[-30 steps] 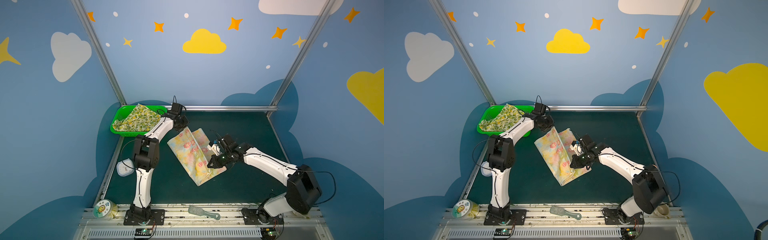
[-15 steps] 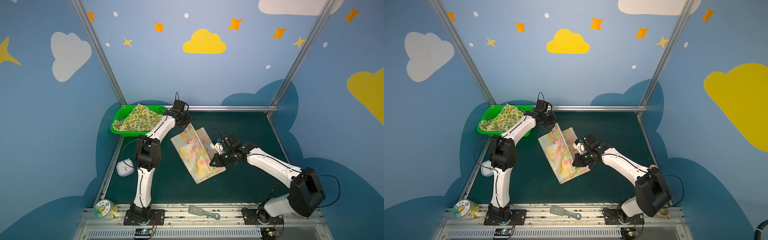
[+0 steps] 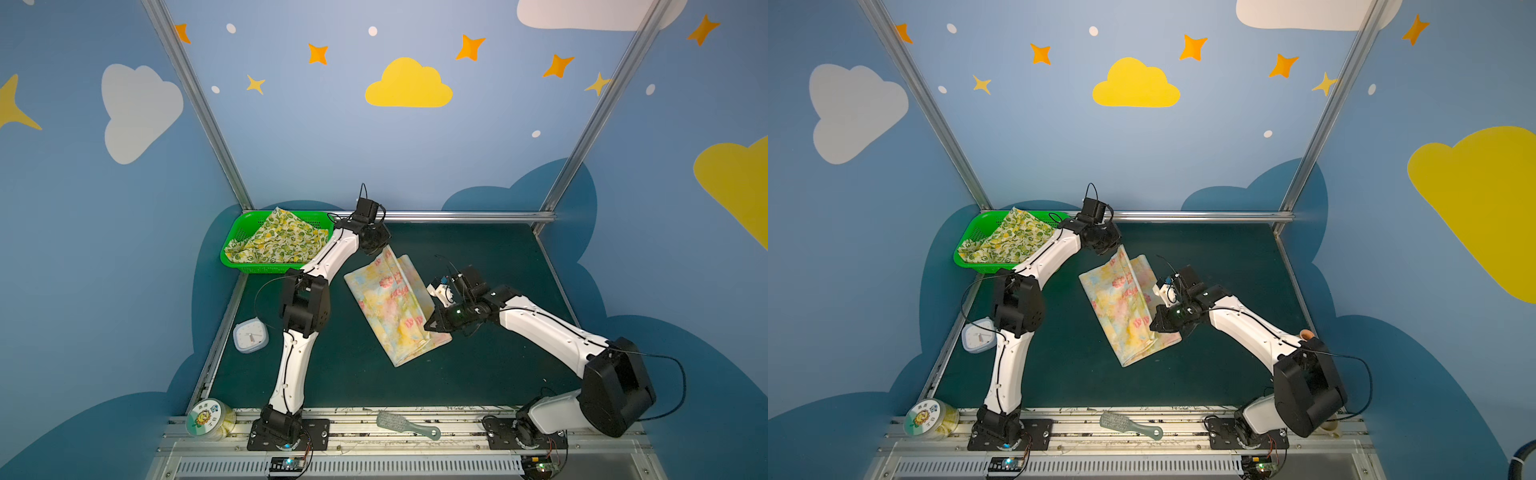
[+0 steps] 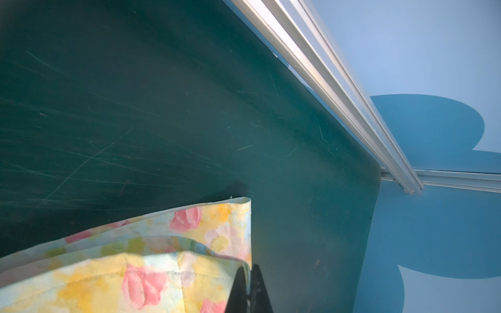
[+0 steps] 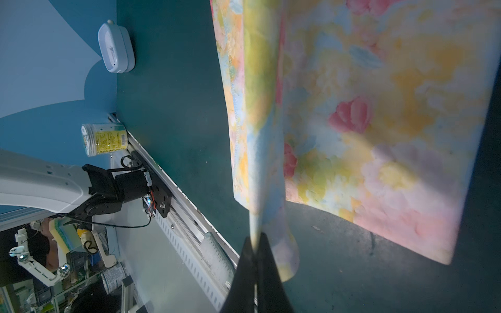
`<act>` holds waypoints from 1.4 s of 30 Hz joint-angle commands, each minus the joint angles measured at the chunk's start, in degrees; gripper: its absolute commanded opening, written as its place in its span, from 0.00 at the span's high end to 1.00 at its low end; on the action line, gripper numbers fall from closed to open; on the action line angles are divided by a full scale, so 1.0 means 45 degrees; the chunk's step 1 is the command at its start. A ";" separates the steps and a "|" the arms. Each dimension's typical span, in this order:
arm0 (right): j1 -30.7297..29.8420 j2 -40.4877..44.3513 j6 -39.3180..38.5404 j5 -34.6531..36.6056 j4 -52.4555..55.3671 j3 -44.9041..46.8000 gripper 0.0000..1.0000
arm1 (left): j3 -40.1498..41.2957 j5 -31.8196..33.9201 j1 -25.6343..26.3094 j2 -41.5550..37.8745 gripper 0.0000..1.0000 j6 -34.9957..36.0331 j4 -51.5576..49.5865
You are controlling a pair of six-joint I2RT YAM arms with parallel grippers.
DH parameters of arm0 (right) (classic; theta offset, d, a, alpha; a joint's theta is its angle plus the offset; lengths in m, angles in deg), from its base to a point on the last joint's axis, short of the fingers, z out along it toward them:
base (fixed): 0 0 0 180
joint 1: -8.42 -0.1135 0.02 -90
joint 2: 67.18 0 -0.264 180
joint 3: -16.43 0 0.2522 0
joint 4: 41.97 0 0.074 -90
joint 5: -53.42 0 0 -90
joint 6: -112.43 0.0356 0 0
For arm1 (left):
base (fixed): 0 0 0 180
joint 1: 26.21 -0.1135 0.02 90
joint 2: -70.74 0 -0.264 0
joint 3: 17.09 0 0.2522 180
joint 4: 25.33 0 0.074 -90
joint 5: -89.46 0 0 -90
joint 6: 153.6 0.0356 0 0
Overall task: Fold and stack skirts
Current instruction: Fold the skirt at the center of the table.
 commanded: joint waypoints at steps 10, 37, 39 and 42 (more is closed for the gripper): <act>0.0517 0.0173 -0.0408 -0.1111 0.1606 0.0369 1.00 | -0.1955 0.0991 -0.0183 0.1298 0.96 -0.0029 0.0124; 0.1197 -0.0426 -0.0545 -0.1268 0.1553 0.0620 1.00 | -0.3792 0.0909 -0.0058 0.2998 0.96 -0.0259 -0.0306; 0.1250 -0.0504 -0.0563 -0.1248 0.1551 0.0633 1.00 | -0.3909 0.0902 -0.0063 0.3134 0.96 -0.0296 -0.0331; 0.1307 -0.0601 -0.0557 -0.1249 0.1511 0.0662 1.00 | -0.4139 0.0902 -0.0060 0.3338 0.96 -0.0360 -0.0326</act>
